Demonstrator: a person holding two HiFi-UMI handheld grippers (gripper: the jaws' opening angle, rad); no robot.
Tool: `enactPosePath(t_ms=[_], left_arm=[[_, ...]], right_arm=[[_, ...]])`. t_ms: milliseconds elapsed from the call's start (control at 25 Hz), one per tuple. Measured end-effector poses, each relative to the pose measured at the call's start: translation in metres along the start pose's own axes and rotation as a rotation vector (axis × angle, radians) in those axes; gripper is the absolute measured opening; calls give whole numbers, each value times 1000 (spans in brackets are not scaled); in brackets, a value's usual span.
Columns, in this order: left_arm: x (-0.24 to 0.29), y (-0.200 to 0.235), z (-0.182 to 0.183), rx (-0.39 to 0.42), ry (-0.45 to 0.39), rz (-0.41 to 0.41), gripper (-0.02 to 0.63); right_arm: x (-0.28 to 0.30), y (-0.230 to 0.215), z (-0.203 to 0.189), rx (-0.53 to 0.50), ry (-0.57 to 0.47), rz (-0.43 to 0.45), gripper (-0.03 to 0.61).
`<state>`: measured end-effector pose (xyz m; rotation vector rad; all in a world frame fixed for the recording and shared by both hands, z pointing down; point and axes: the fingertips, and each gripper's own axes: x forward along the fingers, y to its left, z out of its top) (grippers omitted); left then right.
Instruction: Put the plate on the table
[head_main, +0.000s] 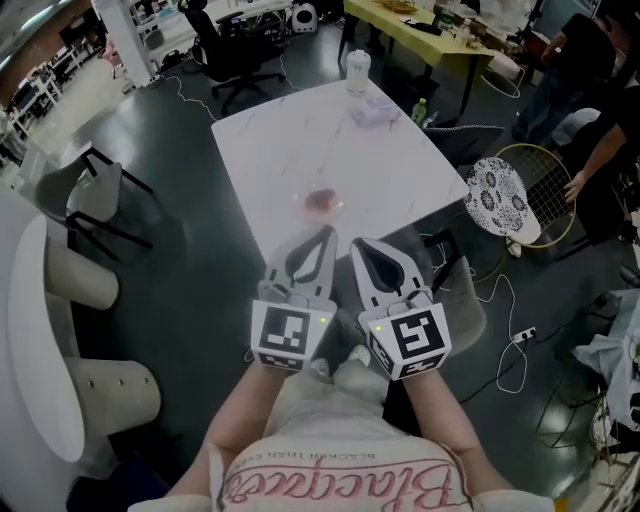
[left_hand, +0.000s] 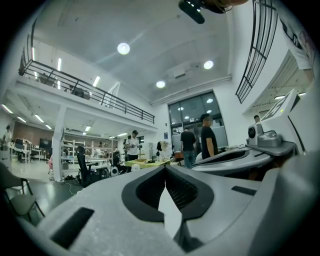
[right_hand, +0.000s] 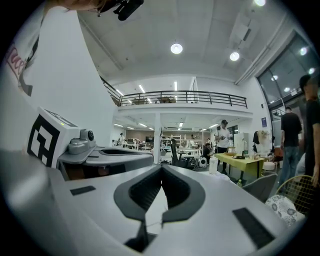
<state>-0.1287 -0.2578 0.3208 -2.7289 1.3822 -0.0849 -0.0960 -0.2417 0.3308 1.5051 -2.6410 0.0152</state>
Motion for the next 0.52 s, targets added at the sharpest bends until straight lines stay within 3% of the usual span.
enactPosePath(t_ms=[520], left_arm=[[10,4,21,12,-48,62,6]], right_arm=[[2,-8,18,-38,-24,29,4]])
